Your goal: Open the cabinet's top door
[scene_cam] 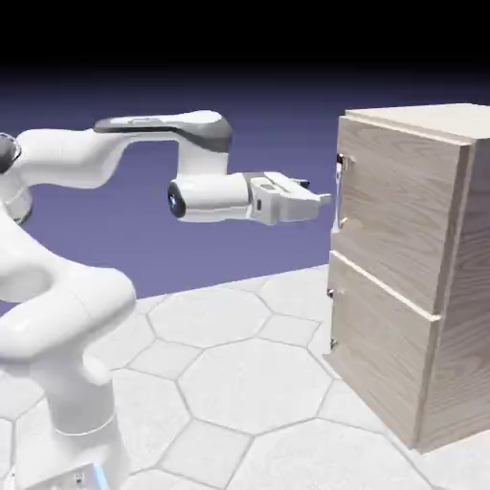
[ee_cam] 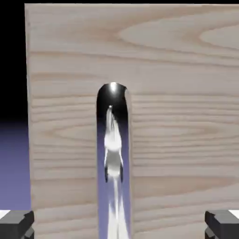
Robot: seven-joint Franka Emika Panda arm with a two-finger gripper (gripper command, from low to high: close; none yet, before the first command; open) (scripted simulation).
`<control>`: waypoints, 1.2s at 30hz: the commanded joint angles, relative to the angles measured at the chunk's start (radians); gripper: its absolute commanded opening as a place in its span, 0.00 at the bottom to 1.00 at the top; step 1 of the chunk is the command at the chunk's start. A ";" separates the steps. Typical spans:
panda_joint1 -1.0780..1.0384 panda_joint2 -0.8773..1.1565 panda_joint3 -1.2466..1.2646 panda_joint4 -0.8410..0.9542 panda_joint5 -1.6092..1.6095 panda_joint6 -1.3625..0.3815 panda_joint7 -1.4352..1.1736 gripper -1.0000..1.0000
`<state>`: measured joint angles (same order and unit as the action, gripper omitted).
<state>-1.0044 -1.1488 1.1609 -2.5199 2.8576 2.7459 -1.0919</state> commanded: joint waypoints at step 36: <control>0.140 0.162 -0.808 -0.425 -0.916 -1.051 -0.095 0.00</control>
<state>-0.8648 -0.9869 0.3526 -2.9450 1.9405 1.6941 -1.1868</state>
